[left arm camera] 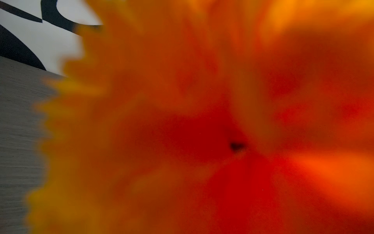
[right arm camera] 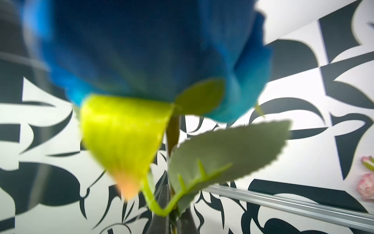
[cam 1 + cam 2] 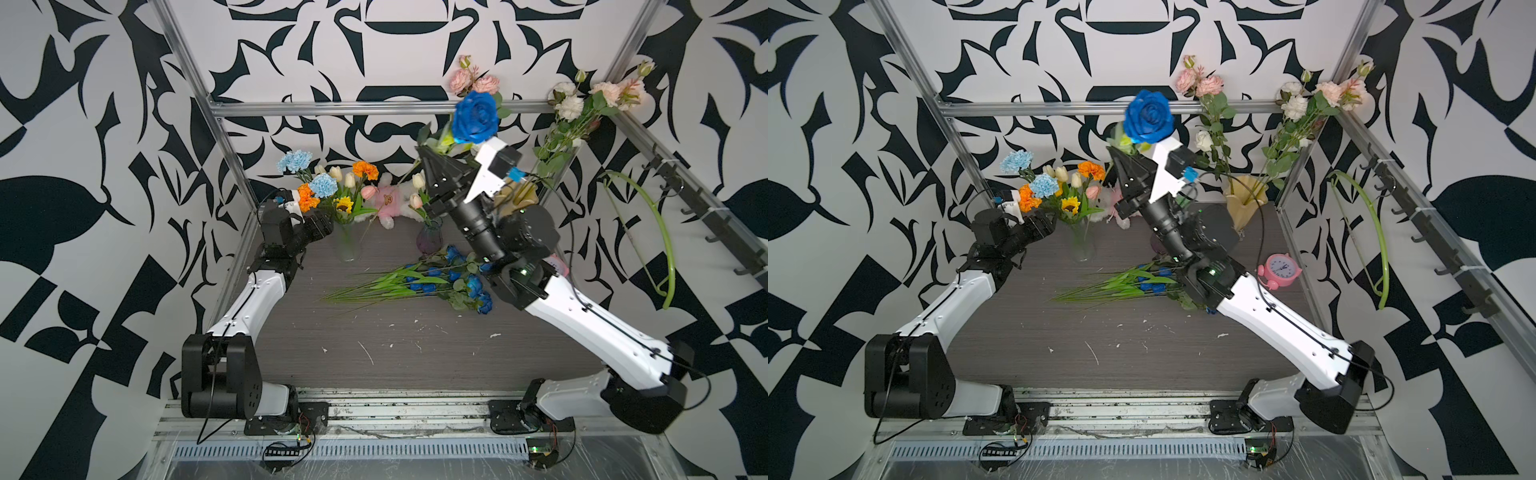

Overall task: Pick out blue flowers from the vase
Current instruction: Pick up the flower from the vase, then place the flower at the center of the board.

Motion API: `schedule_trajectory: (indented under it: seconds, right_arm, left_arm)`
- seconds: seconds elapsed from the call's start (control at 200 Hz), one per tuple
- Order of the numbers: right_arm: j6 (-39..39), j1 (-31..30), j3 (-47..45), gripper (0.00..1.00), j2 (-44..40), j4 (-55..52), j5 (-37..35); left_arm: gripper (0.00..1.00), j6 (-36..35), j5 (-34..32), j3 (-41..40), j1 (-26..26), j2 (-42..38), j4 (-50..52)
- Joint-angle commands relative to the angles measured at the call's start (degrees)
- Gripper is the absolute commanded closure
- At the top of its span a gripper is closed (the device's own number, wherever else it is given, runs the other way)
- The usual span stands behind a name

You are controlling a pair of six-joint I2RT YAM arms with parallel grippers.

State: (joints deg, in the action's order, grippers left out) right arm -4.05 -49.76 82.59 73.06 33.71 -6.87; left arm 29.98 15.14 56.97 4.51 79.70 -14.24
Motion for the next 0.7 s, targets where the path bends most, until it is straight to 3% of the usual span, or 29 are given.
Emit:
schedule_trajectory:
  seconds: [0.0, 0.165, 0.3, 0.35, 0.51, 0.695]
  right_arm:
    - [-4.38, -0.25, -5.22, 1.00, -5.25, 5.69, -7.80]
    - [-15.14, 0.72, -19.93, 1.00, -12.70, 11.37, -23.81]
    - [-42.18, 7.74, -31.61, 1.00, -14.86, 7.13, -33.23]
    - [-53.64, 10.57, -35.10, 1.00, -14.73, 2.26, -34.18]
    - [-71.15, 14.14, -42.14, 1.00, -12.73, -3.25, -37.17]
    - [-82.47, 15.73, -44.27, 1.00, -6.69, -6.59, -36.90]
  left_arm:
    - [0.22, -1.32, -0.37, -0.25, -0.26, -2.17, 0.87]
    - [0.21, -1.46, -0.65, -0.85, -0.40, -3.28, 1.06]
    - [0.21, -1.06, -0.55, -1.07, -0.44, -3.67, 1.06]
    - [0.21, -0.98, -0.46, -1.12, -0.46, -3.76, 1.10]
    - [0.22, -0.88, -0.30, -1.43, -0.43, -4.21, 1.23]
    - [0.21, -0.88, 0.07, -1.60, -0.42, -3.95, 1.14]
